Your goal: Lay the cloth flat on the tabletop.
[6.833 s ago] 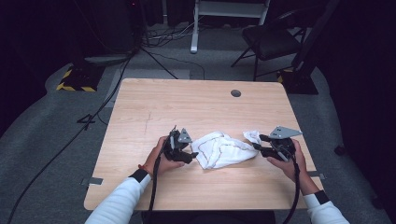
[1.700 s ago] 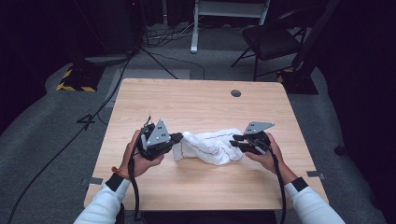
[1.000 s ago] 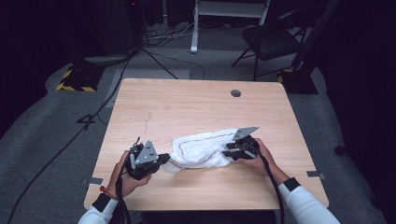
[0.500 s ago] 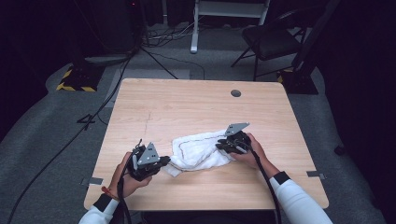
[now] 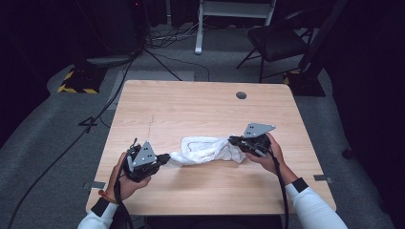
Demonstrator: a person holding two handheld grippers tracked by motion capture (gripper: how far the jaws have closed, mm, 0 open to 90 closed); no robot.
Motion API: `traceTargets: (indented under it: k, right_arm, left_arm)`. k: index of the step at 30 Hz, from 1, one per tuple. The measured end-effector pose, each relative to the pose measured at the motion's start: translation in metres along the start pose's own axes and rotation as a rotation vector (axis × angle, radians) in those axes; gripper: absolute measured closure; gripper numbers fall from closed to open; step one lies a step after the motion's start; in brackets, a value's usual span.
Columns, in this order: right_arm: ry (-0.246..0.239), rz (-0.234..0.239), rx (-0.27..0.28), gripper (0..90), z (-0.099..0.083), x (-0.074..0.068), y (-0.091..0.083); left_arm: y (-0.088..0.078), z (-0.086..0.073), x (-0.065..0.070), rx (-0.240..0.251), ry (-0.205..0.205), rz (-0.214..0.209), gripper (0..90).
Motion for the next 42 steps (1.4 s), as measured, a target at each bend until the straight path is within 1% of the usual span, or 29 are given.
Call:
traceTargets:
  k: [2, 3, 5, 6, 7, 9, 10, 12, 13, 14, 15, 16, 17, 18, 21, 23, 27, 29, 30, 32, 34, 35, 36, 37, 38, 39, 42]
  right_arm:
    - [-0.006, -0.018, 0.013, 85.2, 0.003, 0.0, -0.012]
    - [-0.008, -0.025, 0.018, 84.7, 0.004, -0.001, -0.017]
    - [-0.014, -0.025, 0.023, 84.4, 0.003, -0.002, -0.024]
    - [-0.012, -0.033, 0.019, 84.5, 0.002, -0.003, -0.025]
    - [-0.021, -0.037, 0.017, 85.3, 0.001, -0.004, -0.025]
    - [-0.019, -0.034, 0.014, 86.1, -0.001, -0.004, -0.024]
    - [-0.016, -0.025, 0.009, 89.9, -0.002, -0.005, -0.022]
    - [-0.028, -0.004, -0.014, 89.9, -0.007, -0.008, -0.015]
    - [-0.027, 0.008, -0.02, 85.8, -0.008, -0.01, -0.011]
    - [-0.019, 0.037, -0.032, 80.6, -0.011, -0.013, -0.003]
    - [-0.019, 0.037, -0.032, 80.6, -0.011, -0.013, -0.003]
    - [-0.018, 0.052, -0.038, 78.5, -0.012, -0.014, 0.002]
    - [-0.013, 0.074, -0.049, 74.2, -0.014, -0.016, 0.007]
    - [-0.006, 0.094, -0.064, 70.5, -0.016, -0.017, 0.014]
    - [-0.005, 0.132, -0.129, 65.5, -0.027, -0.022, 0.035]
    - [-0.017, 0.155, -0.164, 64.0, -0.033, -0.027, 0.044]
    - [-0.037, 0.214, -0.181, 63.1, -0.038, -0.036, 0.047]
    - [-0.031, 0.238, -0.172, 63.1, -0.038, -0.039, 0.045]
    - [-0.033, 0.249, -0.167, 62.6, -0.039, -0.041, 0.044]
    - [-0.046, 0.285, -0.168, 61.7, -0.04, -0.047, 0.04]
    - [-0.071, 0.285, -0.176, 60.8, -0.042, -0.052, 0.037]
    - [-0.081, 0.293, -0.183, 62.9, -0.044, -0.056, 0.037]
    - [-0.097, 0.276, -0.192, 65.6, -0.046, -0.058, 0.037]
    - [-0.109, 0.263, -0.19, 66.4, -0.047, -0.058, 0.036]
    - [-0.116, 0.238, -0.183, 66.1, -0.046, -0.057, 0.036]
    - [-0.111, 0.228, -0.171, 66.0, -0.045, -0.058, 0.035]
    - [-0.131, 0.205, -0.15, 67.2, -0.04, -0.06, 0.03]
  left_arm:
    - [-0.007, 0.004, 0.002, 0.015, 0.011, 0.012, 86.2]
    - [-0.011, 0.007, 0.003, 0.027, 0.016, 0.01, 86.2]
    - [-0.015, 0.012, 0.006, 0.042, 0.024, 0.01, 86.2]
    - [-0.016, 0.013, 0.007, 0.044, 0.03, 0.01, 86.2]
    - [-0.016, 0.015, 0.009, 0.043, 0.038, 0.01, 86.2]
    - [-0.015, 0.018, 0.013, 0.038, 0.051, 0.004, 86.2]
    - [-0.013, 0.019, 0.014, 0.031, 0.061, 0.005, 86.2]
    - [-0.011, 0.021, 0.017, 0.03, 0.069, 0.001, 86.2]
    - [-0.01, 0.021, 0.017, 0.029, 0.072, 0.001, 86.2]
    - [-0.01, 0.021, 0.017, 0.029, 0.073, -0.001, 86.2]
    - [-0.01, 0.021, 0.017, 0.03, 0.07, -0.003, 86.2]
    - [-0.01, 0.021, 0.016, 0.03, 0.068, -0.003, 86.2]
    - [-0.01, 0.02, 0.016, 0.026, 0.067, -0.002, 86.2]
    - [-0.01, 0.019, 0.016, 0.028, 0.064, -0.003, 86.2]
    - [-0.01, 0.016, 0.017, 0.021, 0.066, -0.007, 86.1]
    - [-0.009, 0.015, 0.017, 0.018, 0.067, -0.01, 86.1]
    - [-0.008, 0.012, 0.016, 0.008, 0.06, -0.014, 86.1]
    - [-0.007, 0.009, 0.015, 0.002, 0.056, -0.013, 86.1]
    - [-0.006, 0.007, 0.016, -0.001, 0.051, -0.016, 86.1]
    - [-0.005, 0.004, 0.015, -0.01, 0.05, -0.018, 86.1]
    - [-0.004, 0.002, 0.016, -0.013, 0.043, -0.024, 86.0]
    - [-0.003, 0.001, 0.016, -0.018, 0.043, -0.024, 86.0]
    - [-0.003, 0.0, 0.016, -0.021, 0.04, -0.022, 86.0]
    - [-0.002, -0.001, 0.016, -0.027, 0.042, -0.02, 86.0]
    - [-0.001, -0.002, 0.016, -0.029, 0.042, -0.021, 85.9]
    - [0.0, -0.002, 0.017, -0.029, 0.041, -0.023, 85.9]
    - [0.001, -0.002, 0.018, -0.033, 0.046, -0.028, 85.9]
Point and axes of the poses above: each handheld gripper's, and its own axes: y roughly forward along the jaws, z roughly out of its top, x roughly to its right, the point moved 10 cm from there along y, roughly forward along the jaws, and after that the axes turned 11 degrees about -x, right-handed, at the moved point
